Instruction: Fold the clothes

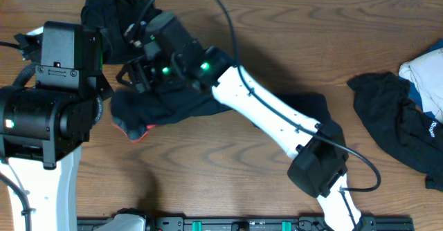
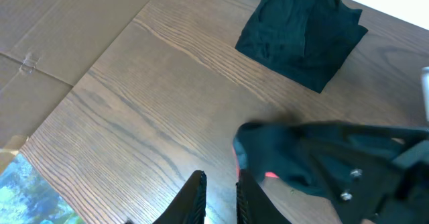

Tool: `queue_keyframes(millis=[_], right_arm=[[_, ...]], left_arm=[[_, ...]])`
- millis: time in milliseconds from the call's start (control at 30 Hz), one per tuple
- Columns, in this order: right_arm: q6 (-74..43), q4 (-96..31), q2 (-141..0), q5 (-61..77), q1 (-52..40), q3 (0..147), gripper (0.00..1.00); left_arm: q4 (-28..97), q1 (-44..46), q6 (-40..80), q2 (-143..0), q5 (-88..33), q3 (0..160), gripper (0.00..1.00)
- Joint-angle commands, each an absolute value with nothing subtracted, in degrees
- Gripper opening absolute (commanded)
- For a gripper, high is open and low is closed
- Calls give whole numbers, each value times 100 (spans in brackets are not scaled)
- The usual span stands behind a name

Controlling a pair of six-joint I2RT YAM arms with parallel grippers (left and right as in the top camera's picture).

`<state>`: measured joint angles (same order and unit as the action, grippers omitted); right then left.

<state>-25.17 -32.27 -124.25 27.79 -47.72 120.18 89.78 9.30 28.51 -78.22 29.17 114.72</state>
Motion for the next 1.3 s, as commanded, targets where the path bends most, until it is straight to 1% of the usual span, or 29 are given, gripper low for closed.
queue_keyframes(millis=[0,33,167,267,300,367,400,467,533,633,767,933,1100,1200,1267], right_arm=[[-2084,-3494,-12333,3105,-4456,12070,86],[-1944,-3710,-12333,3013,-4379,12070,92],[-1820,-4755,-12248,1852,-4066,12073,96],[-1765,-5588,-12116,1035,-3850,12073,99],[-1765,-5898,-12055,794,-3769,12073,99],[-1772,-6523,-11963,445,-3618,12073,99],[-1776,-6751,-11955,329,-3570,12073,99],[-1844,-7332,-11946,-25,-3457,12073,99],[-2117,-7944,-11948,-666,-3336,12051,99],[-2530,-8497,-11948,-1354,-3199,12027,99],[-2547,-8543,-11948,-1256,-3000,11998,99],[-1765,-8560,-11948,-462,-2921,11799,99],[-1520,-8619,-11948,-373,-3002,11209,99],[-1184,-8468,-11948,-34,-3037,10704,99],[-1168,-8322,-11948,75,-3039,10390,97]], left_arm=[[8997,902,2902,-7780,3044,11459,17],[9000,902,2899,-7780,3022,11459,17],[9074,902,2851,-7782,2740,11459,17],[9109,902,2545,-7808,2211,11459,17],[9118,902,2423,-7828,2025,11459,26],[9124,902,2167,-7902,1667,11459,34],[9126,902,2053,-7950,1514,11459,35],[9133,902,1892,-8073,1258,11452,42],[9129,902,1778,-8252,1092,11395,47],[9105,902,1780,-8490,1090,11216,47],[8938,902,1754,-8823,840,10768,47],[8381,908,1629,-9135,268,9935,47],[7780,906,1632,-9218,189,9188,47],[7518,906,1632,-9218,191,8901,48],[7369,906,1634,-9225,191,8777,48]])
